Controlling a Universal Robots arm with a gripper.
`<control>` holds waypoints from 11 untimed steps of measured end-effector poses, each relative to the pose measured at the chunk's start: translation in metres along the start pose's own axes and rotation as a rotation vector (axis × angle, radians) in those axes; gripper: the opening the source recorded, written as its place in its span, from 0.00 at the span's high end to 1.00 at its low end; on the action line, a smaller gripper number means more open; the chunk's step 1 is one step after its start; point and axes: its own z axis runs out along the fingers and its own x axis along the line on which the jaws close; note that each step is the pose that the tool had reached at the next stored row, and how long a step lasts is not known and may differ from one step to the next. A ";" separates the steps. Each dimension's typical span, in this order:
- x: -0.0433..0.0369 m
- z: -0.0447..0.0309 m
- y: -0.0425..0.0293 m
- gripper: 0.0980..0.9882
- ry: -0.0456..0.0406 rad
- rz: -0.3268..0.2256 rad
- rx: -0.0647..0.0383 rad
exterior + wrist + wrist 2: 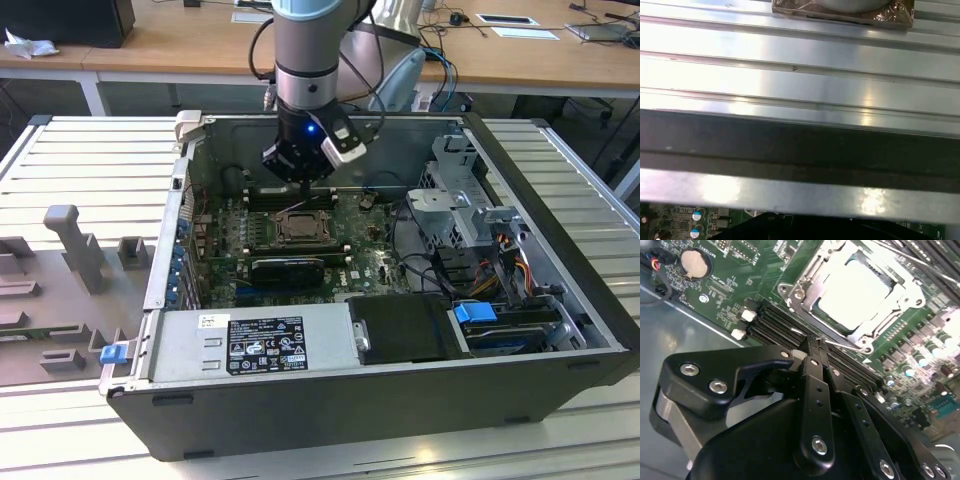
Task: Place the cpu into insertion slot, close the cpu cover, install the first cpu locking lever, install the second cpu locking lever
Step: 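Install the first cpu locking lever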
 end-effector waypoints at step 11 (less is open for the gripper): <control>-0.0043 0.0097 -0.0023 0.99 -0.0003 0.003 0.000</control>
